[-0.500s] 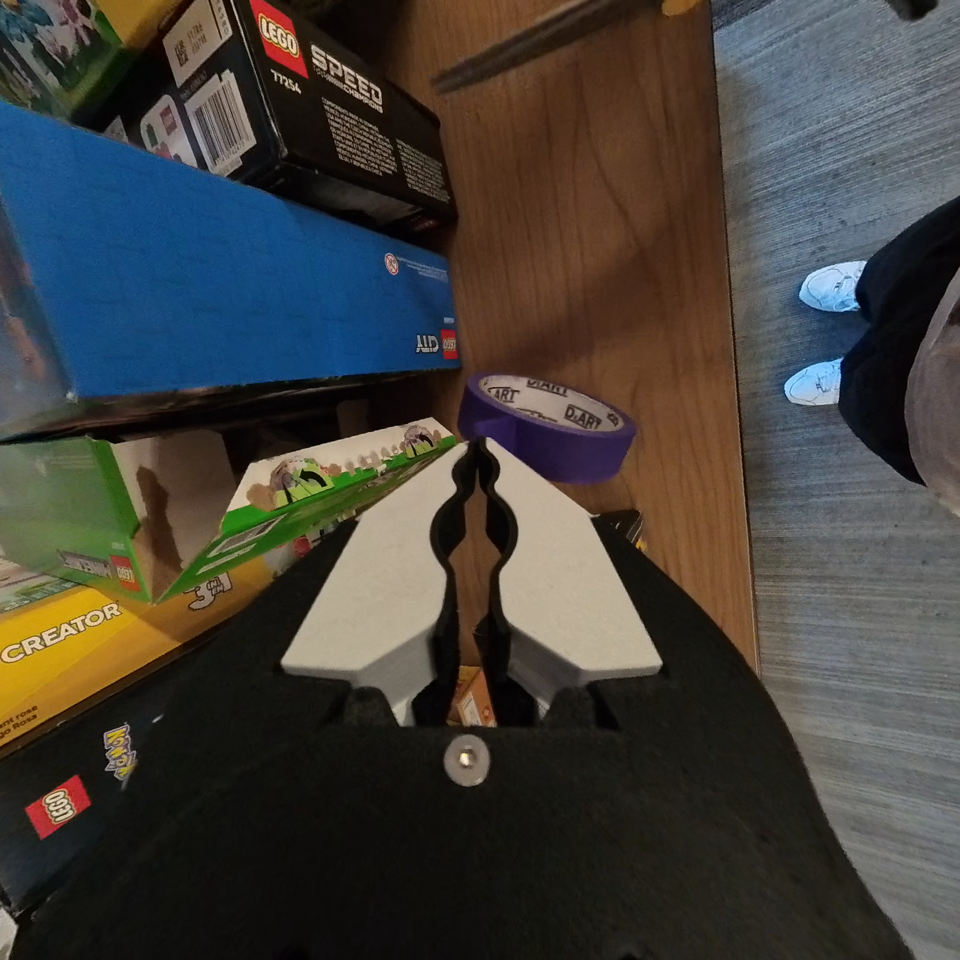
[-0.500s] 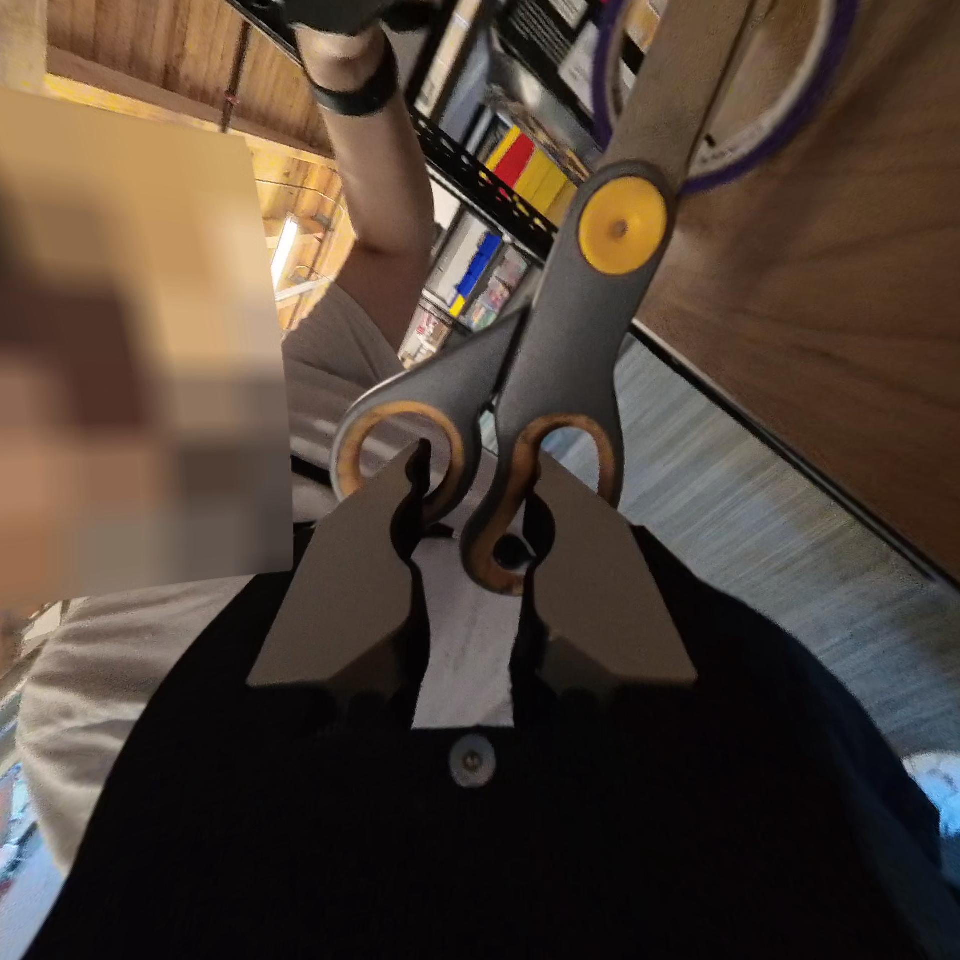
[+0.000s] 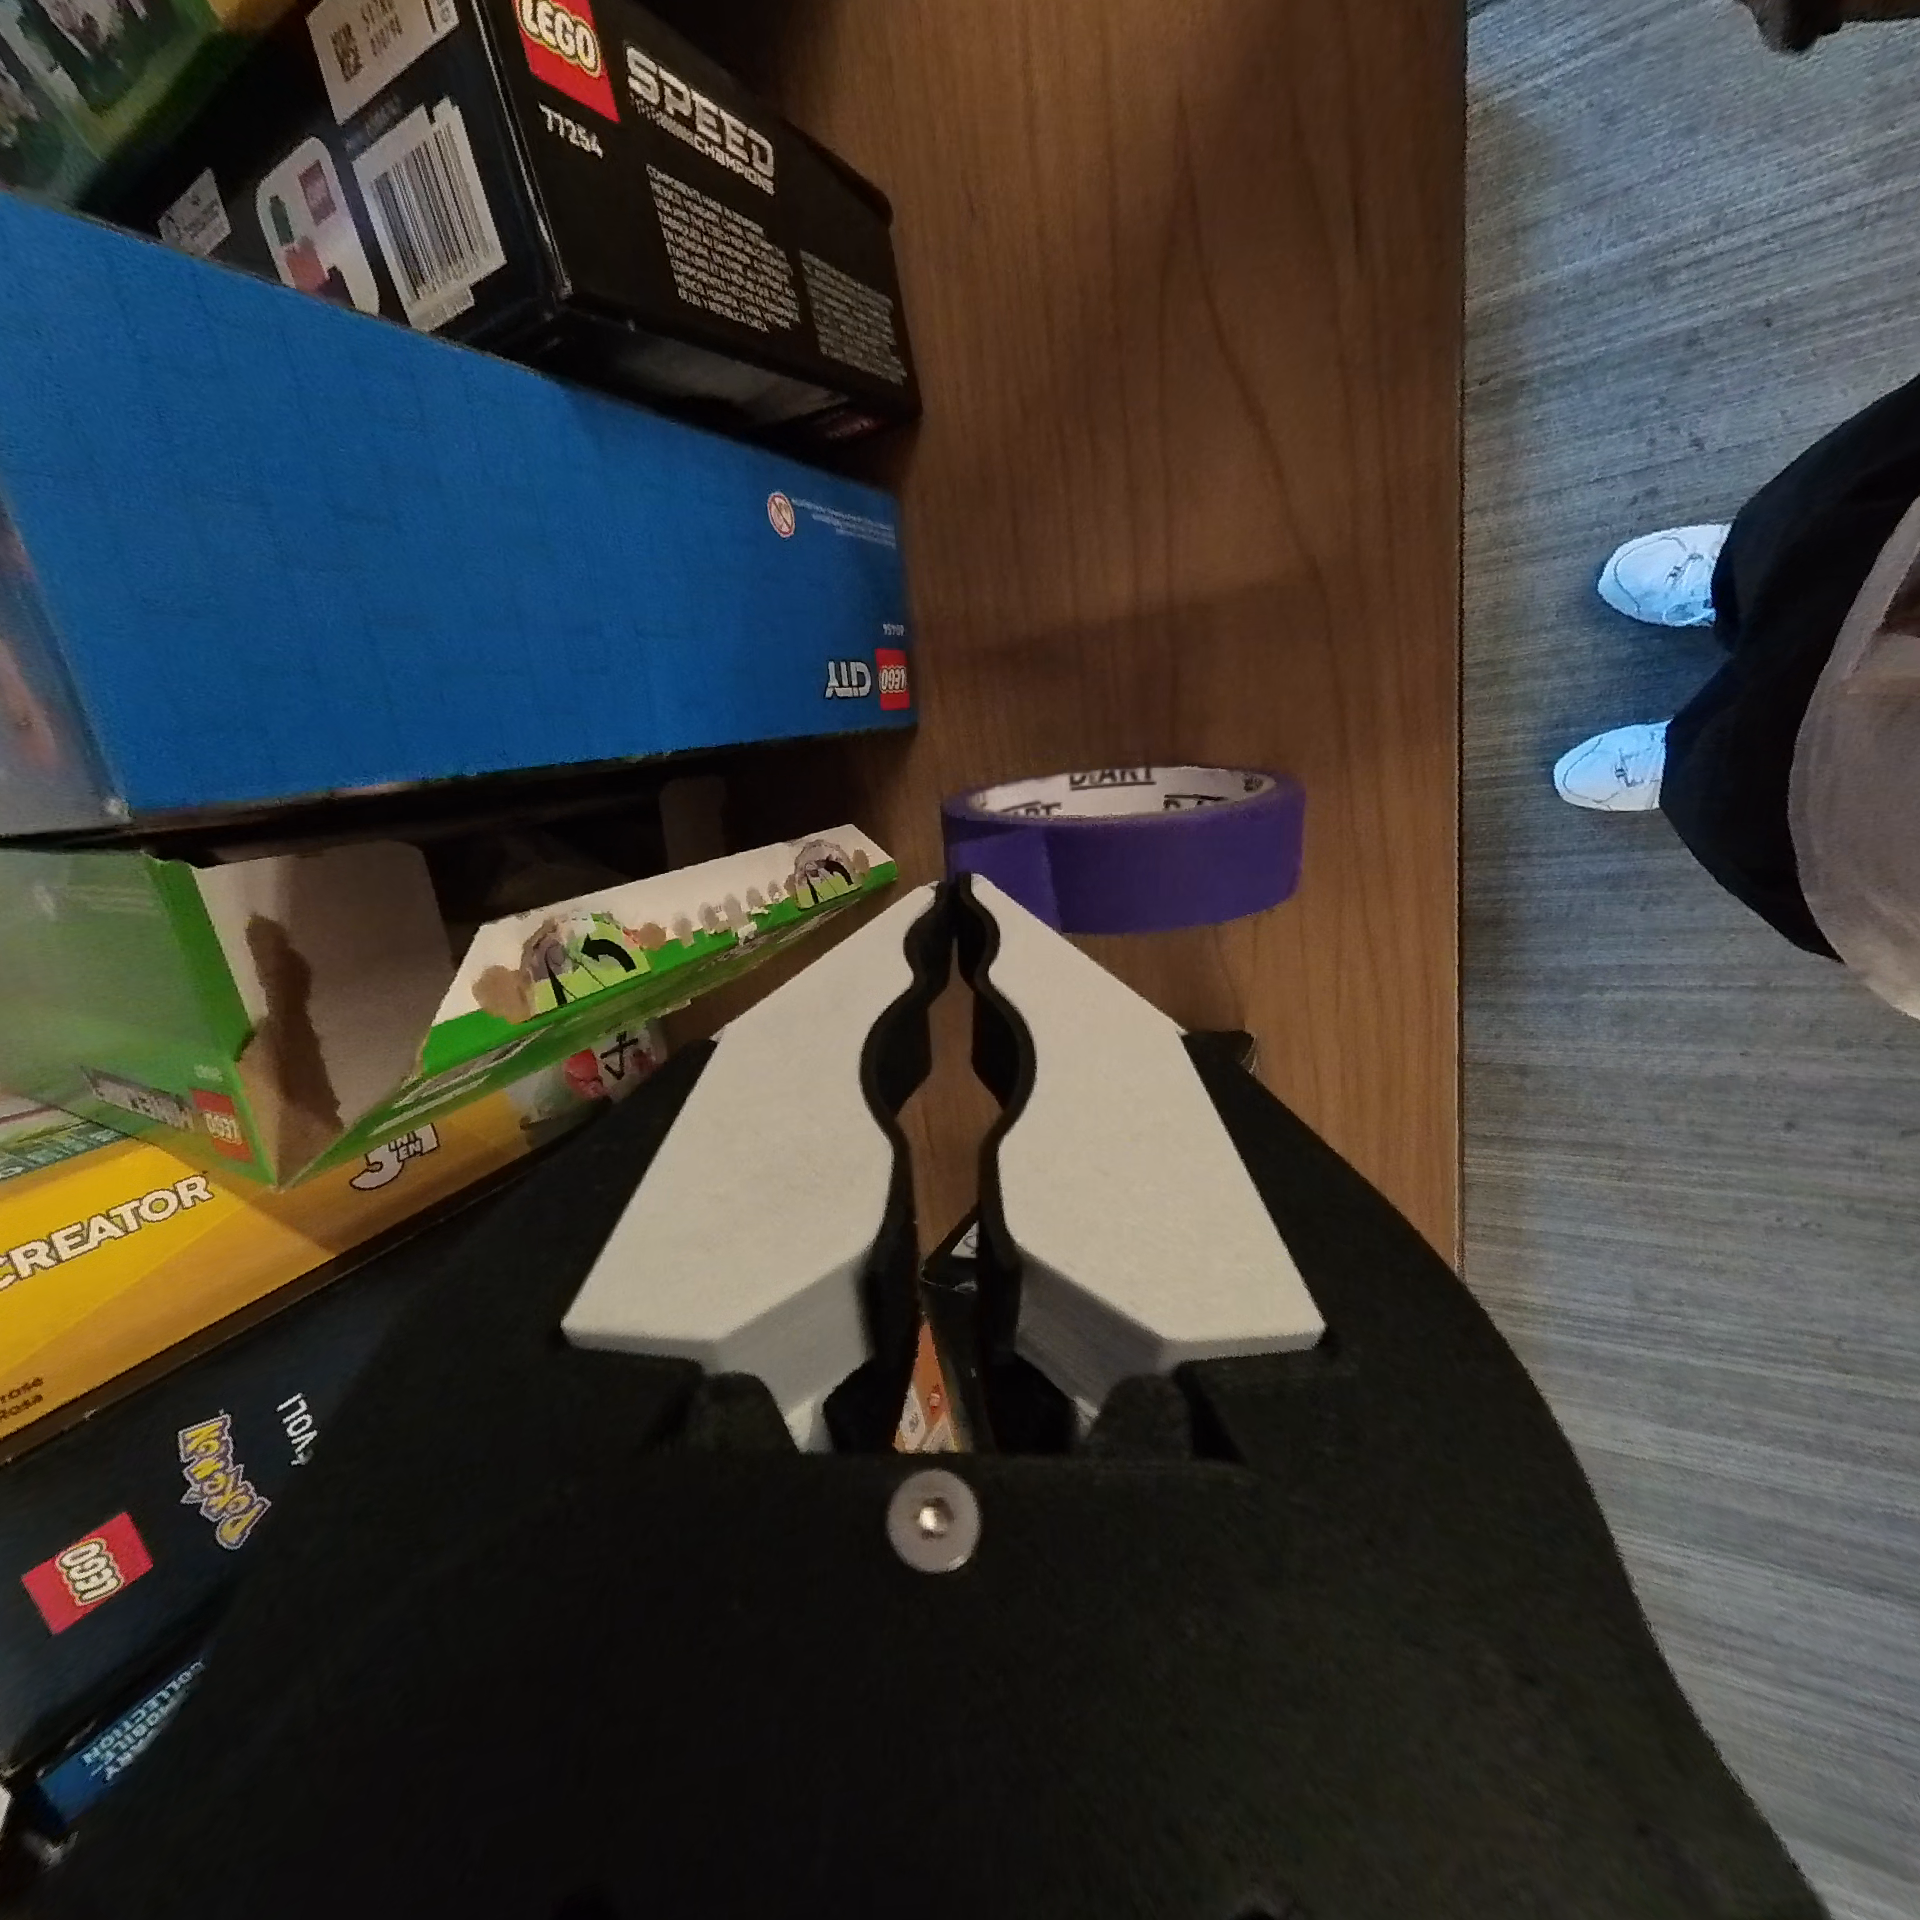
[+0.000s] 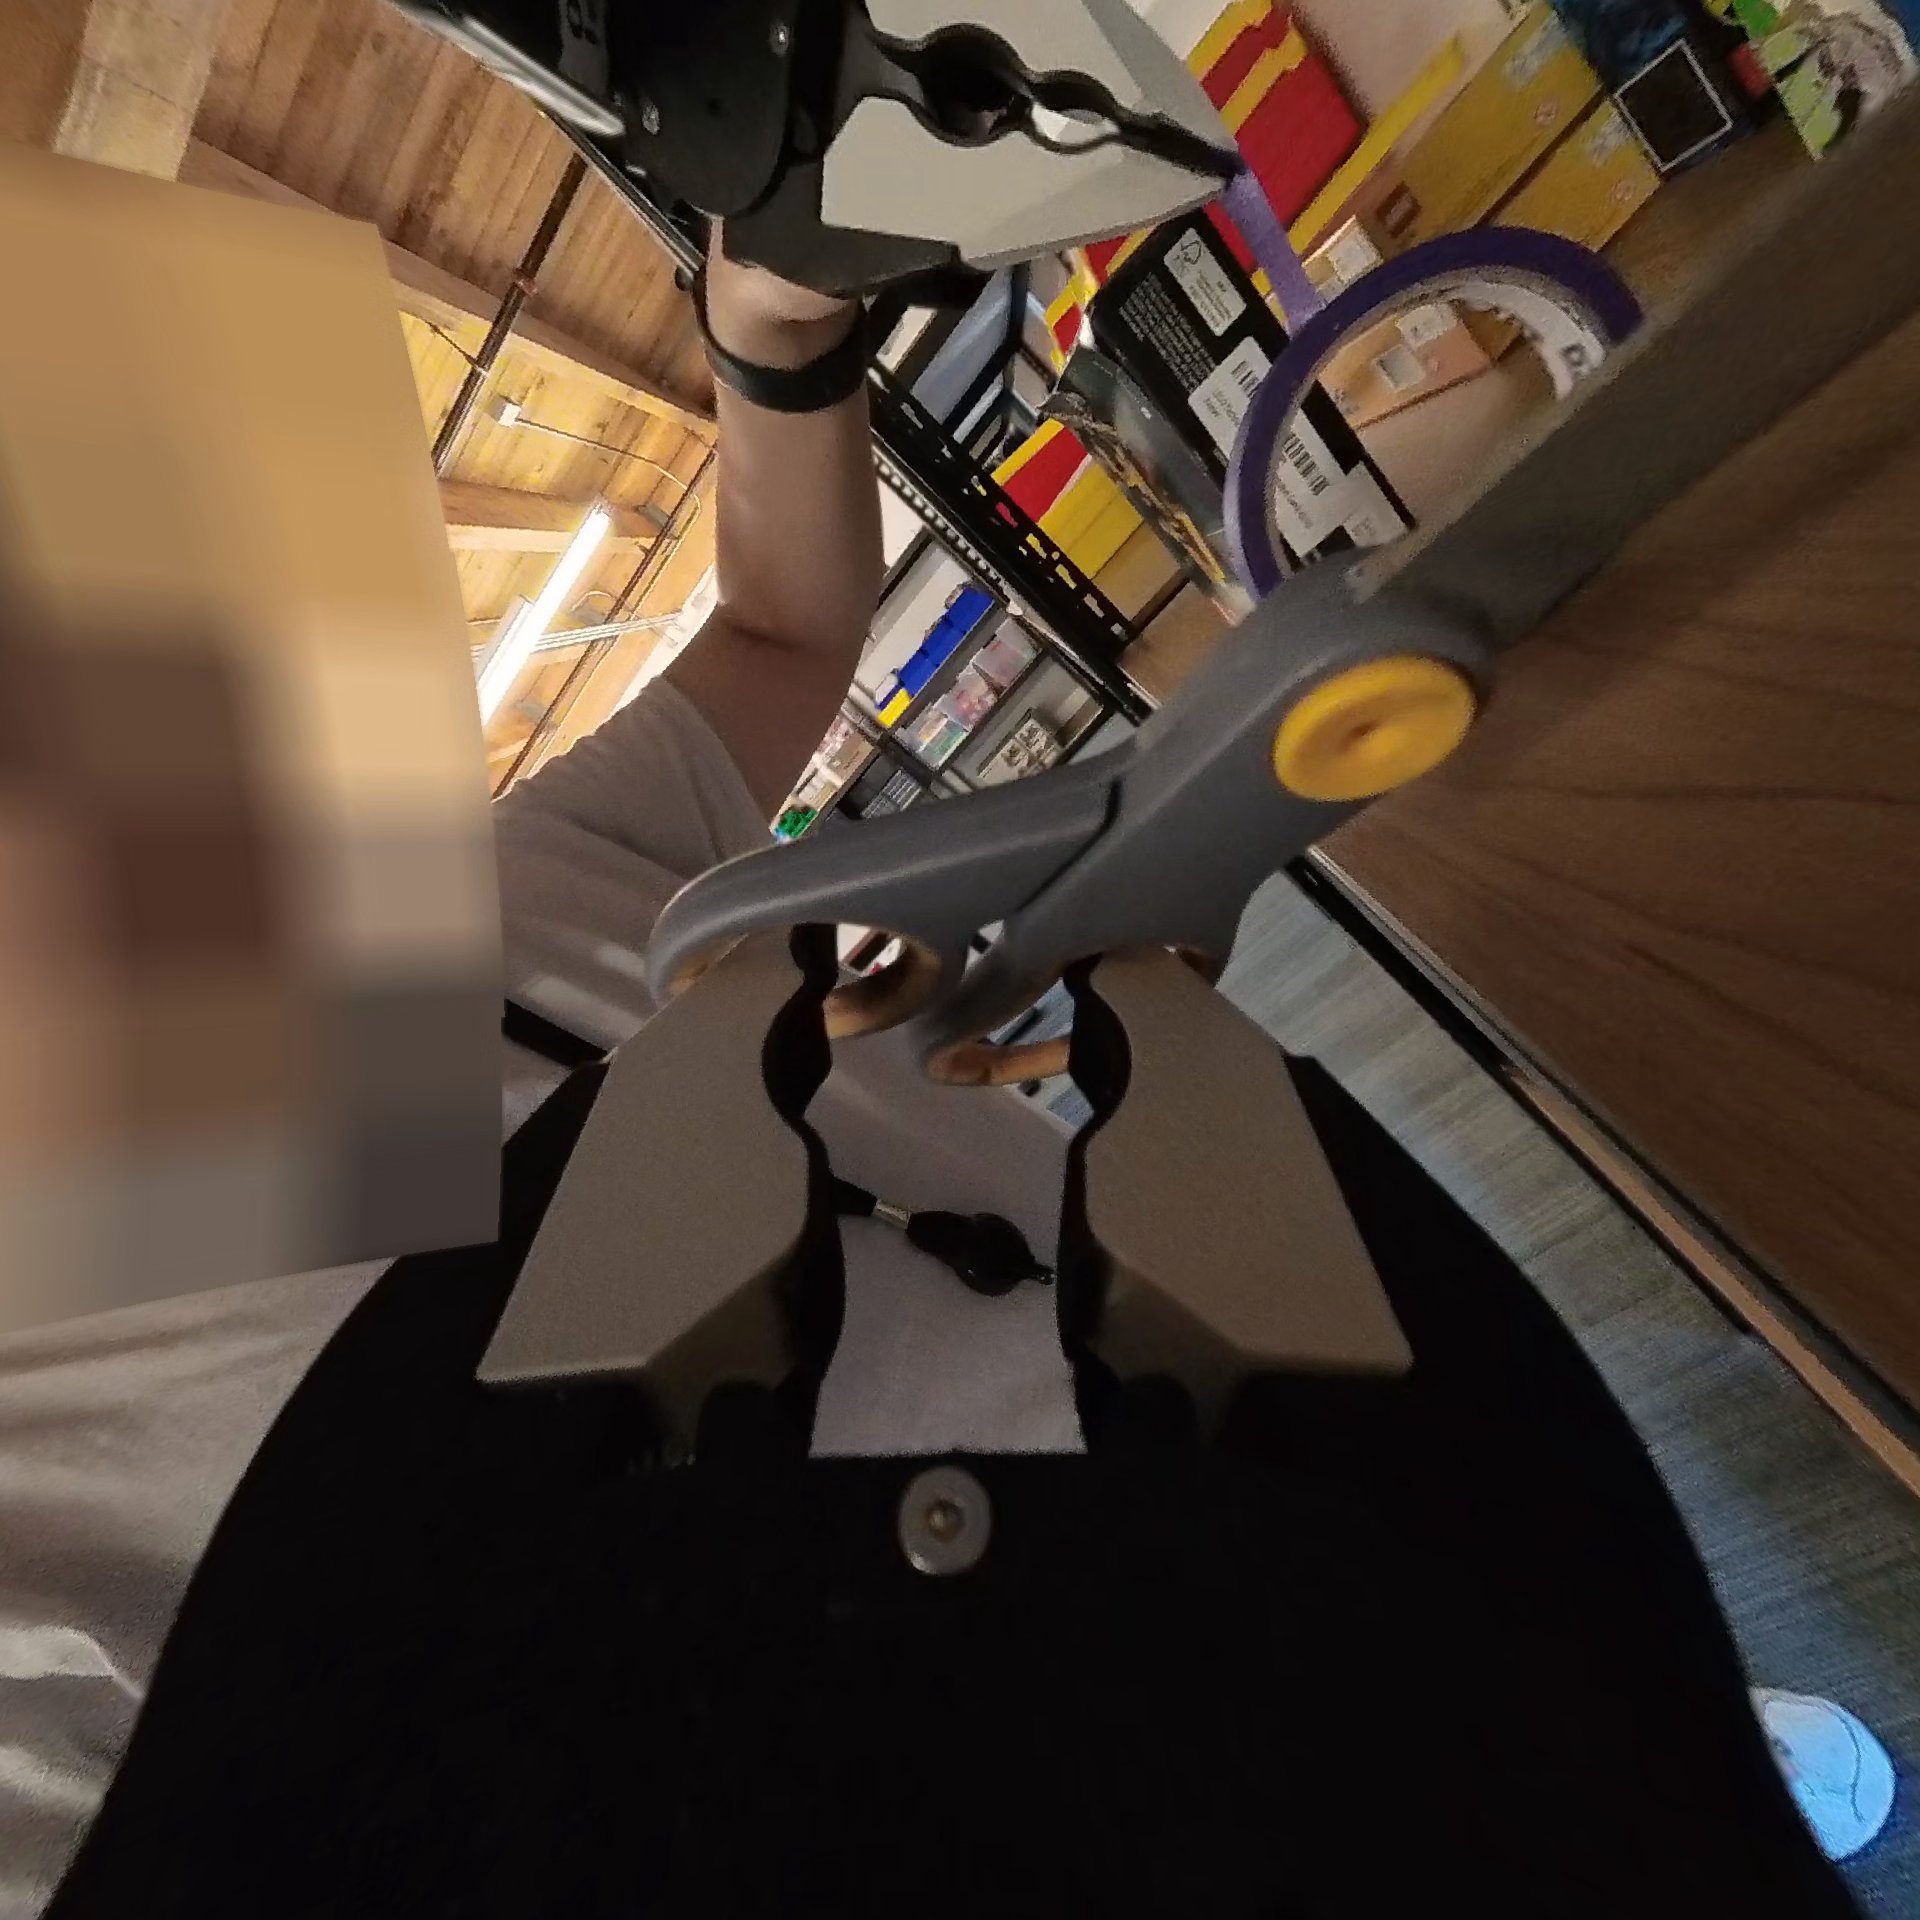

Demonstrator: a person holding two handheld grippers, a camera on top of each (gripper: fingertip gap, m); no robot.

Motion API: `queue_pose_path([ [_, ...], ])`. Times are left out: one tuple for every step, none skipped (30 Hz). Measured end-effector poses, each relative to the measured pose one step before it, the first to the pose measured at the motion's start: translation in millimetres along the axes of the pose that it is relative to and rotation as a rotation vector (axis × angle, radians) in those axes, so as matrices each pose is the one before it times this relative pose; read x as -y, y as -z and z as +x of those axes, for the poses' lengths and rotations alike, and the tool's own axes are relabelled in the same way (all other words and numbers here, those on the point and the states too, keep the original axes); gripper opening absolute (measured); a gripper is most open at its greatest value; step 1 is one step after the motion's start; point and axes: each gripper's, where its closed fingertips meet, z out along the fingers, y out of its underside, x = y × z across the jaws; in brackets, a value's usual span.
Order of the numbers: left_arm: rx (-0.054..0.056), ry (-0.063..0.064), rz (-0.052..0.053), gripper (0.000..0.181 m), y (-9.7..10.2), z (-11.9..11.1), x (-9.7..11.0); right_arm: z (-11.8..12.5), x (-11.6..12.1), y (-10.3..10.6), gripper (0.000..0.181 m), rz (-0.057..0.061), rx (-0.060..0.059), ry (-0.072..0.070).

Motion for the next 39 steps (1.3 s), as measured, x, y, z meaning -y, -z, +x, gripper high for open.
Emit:
queue_pose_path([
  [-0.0011,0.0037,-0.0026,0.0,0.03,0.1,0.49,0.67,-0.09,0.88,0.042,-0.0066,-0.0032,-0.0062],
  [-0.0004,0.0024,-0.0032,0.0,0.19,-0.05,0.49,0.61,-0.08,0.6,0.042,-0.0042,-0.0053,0.002],
  [0.002,0.0011,-0.0044,0.0,0.27,-0.32,0.25,0.68,-0.44,0.68,0.042,-0.0066,-0.006,0.0016],
  [0.0025,0.0012,-0.004,0.0,0.13,-0.46,0.11,0.39,-0.29,0.78,0.042,-0.006,-0.0021,-0.0011],
  [0.0001,0.0022,-0.0024,0.0,0.11,-0.11,0.35,0.48,0.14,0.79,0.045,-0.0026,-0.0011,-0.0063],
  [-0.0001,0.0027,-0.0017,0.0,0.11,-0.16,0.43,1.34,-0.17,0.69,0.049,-0.003,-0.0049,-0.0005],
  [0.0015,0.0025,-0.0016,0.0,0.11,-0.45,0.31,2.07,-0.18,0.71,0.05,-0.003,-0.0109,-0.0002],
  [0.0011,0.0024,-0.0015,0.0,0.14,-0.37,0.25,2.17,0.59,0.7,0.05,0.001,-0.0113,0.002],
  [0.001,0.0025,-0.0014,0.0,-0.05,-0.5,0.23,1.67,0.81,0.88,0.05,0.0036,-0.0087,0.0021],
  [0.0015,0.0025,-0.0019,0.0,0.03,-0.7,0.14,0.94,0.73,0.99,0.05,0.0022,-0.0029,-0.002],
  [0.0007,0.0022,-0.002,0.0,-0.19,-0.67,-0.01,-1.19,-0.02,0.83,0.05,-0.0018,0.0105,-0.0037],
  [-0.0004,0.0012,-0.0015,0.0,-0.11,-0.61,0.0,-0.55,-1.4,0.37,0.05,-0.0117,0.006,-0.005],
  [-0.0017,0.0,-0.0018,0.0,-0.14,-0.38,-0.01,1.01,-2.92,-0.46,0.049,-0.0217,-0.0072,-0.0016],
  [-0.0037,-0.0013,-0.0032,0.0,-0.2,-0.21,-0.06,1.63,-4.98,-1.43,0.049,-0.0365,-0.0122,0.0062],
  [-0.0036,-0.0019,-0.0058,0.0,-0.19,-0.48,-0.12,1.05,-6.5,-2.34,0.05,-0.0484,-0.0089,0.0071],
  [-0.0028,-0.0016,-0.0083,0.0,-0.3,-0.88,-0.35,-0.88,-6.51,-3.28,0.05,-0.049,0.0035,0.0042],
  [-0.0037,-0.0009,-0.0081,0.0,-0.39,-0.96,0.01,-1.46,-5.8,-3.85,0.05,-0.0472,0.0075,0.0007],
  [-0.0076,0.0019,-0.0058,0.0,-0.47,-0.46,0.51,-1.51,-3.82,-4.09,0.05,-0.0361,0.0101,0.0003],
  [-0.0117,0.0052,-0.0038,0.0,-0.52,0.27,0.9,-1.55,-2.17,-3.95,0.05,-0.0246,0.0139,-0.0009],
  [-0.0116,0.0064,-0.0034,0.0,-0.75,0.04,0.79,-2.39,-0.13,-3.72,0.05,-0.0125,0.0233,-0.0019],
  [-0.0114,0.0081,-0.0053,0.0,-1.09,-0.13,0.26,-2.1,1.34,-3.42,0.05,-0.0017,0.0261,-0.0074],
  [-0.0093,0.0116,-0.0066,0.0,-1.58,-0.66,-0.16,-0.66,0.9,-3.14,0.05,-0.0039,0.0171,-0.0063],
  [-0.0036,0.014,-0.0042,0.0,-1.45,-2.01,0.06,0.66,0.06,-3.04,0.05,-0.0109,0.0051,0.0056],
  [-0.0044,0.0146,-0.0019,0.0,-1.06,-1.9,0.39,1.26,-0.02,-3.05,0.05,-0.0112,-0.0011,0.0134],
  [-0.0104,0.0143,-0.0006,0.0,-0.52,-0.95,0.64,0.2,-0.07,-3.28,0.05,-0.0118,0.0033,0.013],
  [-0.0129,0.015,0.0012,0.0,-0.15,-0.5,1.0,-0.85,1.1,-3.15,0.05,-0.0025,0.0113,0.0071],
  [-0.0127,0.0197,0.0001,0.0,-0.09,-0.35,0.84,-1.74,1.47,-3.27,0.05,-0.0006,0.0195,0.003],
  [-0.0115,0.0222,-0.0012,0.0,-0.16,-0.35,0.66,-1.3,1.41,-3.24,0.05,0.0016,0.0174,0.0048],
  [-0.0089,0.0186,0.0002,0.0,-0.32,-0.29,0.95,-0.58,0.52,-3.31,0.05,-0.0044,0.0138,0.0058],
  [-0.008,0.0156,0.0002,0.0,-0.34,-0.13,0.9,-0.03,0.49,-3.36,0.05,-0.0037,0.0098,0.0049],
  [-0.0089,0.0167,-0.0019,0.0,-0.19,-0.01,0.61,0.35,0.89,-3.28,0.05,-0.0004,0.0084,0.0021],
  [-0.0089,0.0196,-0.0043,0.0,-0.01,-0.05,0.48,0.1,0.99,-3.21,0.05,0.0015,0.0109,0.0049],
  [-0.007,0.0206,-0.0051,0.0,-0.08,-0.48,0.32,0.02,0.68,-3.35,0.051,0.0015,0.0091,0.0096],
  [-0.0053,0.0196,-0.0053,0.0,-0.13,-0.81,0.21,-0.32,-1.3,-3.59,0.053,-0.0122,0.0102,0.0092],
  [-0.0055,0.0187,-0.0056,0.0,-0.11,-0.69,0.03,0.4,-1.14,-3.39,0.054,-0.0119,0.0039,0.0016],
  [-0.0064,0.0188,-0.0042,0.0,-0.35,-0.49,0.15,1.16,0.52,-3.14,0.054,-0.0017,0.0015,0.0004],
  [-0.0092,0.0209,-0.0012,0.0,-0.36,-0.17,0.54,0.49,1.88,-2.76,0.054,0.0083,0.0067,0.0073],
  [-0.0133,0.0246,0.0022,0.0,-0.29,0.43,1.03,0.94,2.76,-2.61,0.054,0.0155,0.0061,0.0018],
  [-0.0162,0.0259,0.0029,0.0,-0.22,0.81,1.24,-0.13,1.26,-2.89,0.054,0.0066,0.014,0.0011],
])
